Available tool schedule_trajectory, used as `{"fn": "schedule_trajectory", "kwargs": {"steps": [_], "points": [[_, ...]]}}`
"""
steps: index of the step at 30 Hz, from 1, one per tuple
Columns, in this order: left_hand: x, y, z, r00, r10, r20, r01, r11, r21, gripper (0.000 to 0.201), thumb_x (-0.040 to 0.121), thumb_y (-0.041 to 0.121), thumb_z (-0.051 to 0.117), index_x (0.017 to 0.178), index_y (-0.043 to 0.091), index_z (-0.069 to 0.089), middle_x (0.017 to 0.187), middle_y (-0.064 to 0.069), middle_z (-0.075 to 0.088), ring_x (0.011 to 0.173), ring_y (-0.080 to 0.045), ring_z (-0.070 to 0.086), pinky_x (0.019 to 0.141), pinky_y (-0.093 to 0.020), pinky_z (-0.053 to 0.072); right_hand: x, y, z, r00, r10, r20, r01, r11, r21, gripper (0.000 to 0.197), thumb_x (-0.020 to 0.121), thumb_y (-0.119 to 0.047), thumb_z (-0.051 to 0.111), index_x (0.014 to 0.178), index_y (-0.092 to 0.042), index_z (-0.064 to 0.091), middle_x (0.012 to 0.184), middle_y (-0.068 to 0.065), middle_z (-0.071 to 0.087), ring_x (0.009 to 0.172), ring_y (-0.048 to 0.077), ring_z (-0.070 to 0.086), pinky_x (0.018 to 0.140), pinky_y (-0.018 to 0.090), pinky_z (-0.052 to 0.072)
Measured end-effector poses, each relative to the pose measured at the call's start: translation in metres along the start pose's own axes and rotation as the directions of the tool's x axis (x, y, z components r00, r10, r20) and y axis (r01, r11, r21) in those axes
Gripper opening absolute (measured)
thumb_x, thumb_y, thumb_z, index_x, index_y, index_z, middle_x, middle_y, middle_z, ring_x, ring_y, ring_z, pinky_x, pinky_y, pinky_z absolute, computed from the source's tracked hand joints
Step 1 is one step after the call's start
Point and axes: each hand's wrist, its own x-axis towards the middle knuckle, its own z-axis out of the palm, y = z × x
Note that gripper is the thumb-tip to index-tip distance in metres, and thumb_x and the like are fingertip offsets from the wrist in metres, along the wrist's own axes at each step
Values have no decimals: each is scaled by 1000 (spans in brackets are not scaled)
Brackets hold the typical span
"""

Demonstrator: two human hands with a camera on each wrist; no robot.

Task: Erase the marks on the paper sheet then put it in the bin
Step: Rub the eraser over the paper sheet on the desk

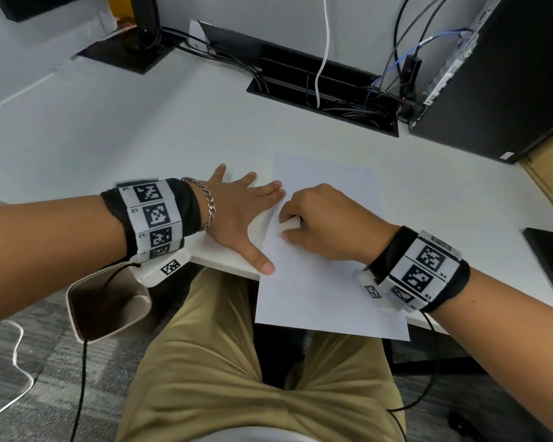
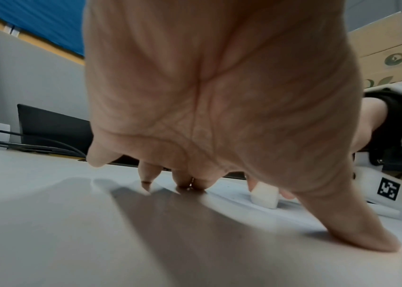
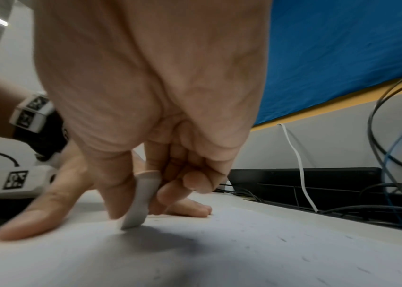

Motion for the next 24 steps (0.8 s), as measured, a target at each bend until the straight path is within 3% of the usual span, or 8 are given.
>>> {"fn": "schedule_trajectory", "kwargs": {"steps": [3, 8, 11, 15, 18, 21, 24], "points": [[-2, 0, 1, 1000, -7, 0, 7, 1000, -7, 148, 54, 108, 50, 160, 40, -26, 166, 22, -31, 159, -23, -21, 120, -71, -13, 1, 0, -6, 999, -38, 32, 38, 999, 20, 34, 92, -41, 68, 122, -25, 71, 100, -8, 67, 90, 7, 51, 81, 27, 49], [-2, 0, 0, 1000, -12, 19, 13, 1000, -20, 148, 52, 109, 49, 159, 42, -27, 166, 25, -31, 159, -24, -22, 119, -74, -11, 11, 2, -6, 1000, 11, -29, -10, 999, 34, 33, 89, -36, 70, 119, -23, 73, 84, -14, 60, 82, 5, 51, 72, 22, 42], [-2, -1, 0, 1000, -18, 22, 18, 1000, -12, 148, 51, 110, 49, 158, 43, -29, 164, 26, -33, 159, -24, -23, 119, -75, -9, 0, -7, -6, 996, -67, 50, 64, 996, 60, 28, 88, -34, 71, 114, -23, 74, 75, -13, 61, 73, 2, 52, 72, 26, 51], [-3, 0, 1, 1000, -12, 26, 13, 999, -31, 151, 49, 109, 52, 158, 43, -28, 164, 26, -33, 158, -25, -23, 118, -77, -7, 8, -1, -9, 1000, -29, 1, 29, 997, 76, 28, 88, -35, 72, 113, -24, 75, 78, -13, 63, 75, 2, 58, 69, 20, 47], [-3, 1, 1, 999, -19, 30, 20, 999, -37, 152, 47, 109, 54, 158, 44, -27, 164, 27, -32, 159, -25, -23, 117, -79, -3, 10, 1, -7, 999, 0, -36, 2, 998, 62, 31, 89, -35, 70, 117, -22, 74, 81, -10, 63, 79, 8, 58, 71, 25, 49], [-2, 1, 0, 999, -27, 41, 28, 999, -22, 153, 47, 110, 53, 157, 43, -30, 164, 27, -33, 159, -26, -22, 117, -80, -1, -3, -10, -4, 994, -92, 58, 89, 995, 45, 27, 87, -33, 69, 111, -23, 75, 77, -8, 64, 73, 5, 55, 71, 33, 55], [-3, 1, 0, 999, -27, 44, 29, 999, -32, 153, 48, 108, 55, 157, 43, -30, 163, 28, -33, 158, -25, -23, 117, -80, 1, -3, -11, -7, 990, -123, 62, 121, 992, 33, 25, 87, -34, 70, 109, -23, 75, 78, -9, 63, 72, 4, 54, 73, 33, 55]]}}
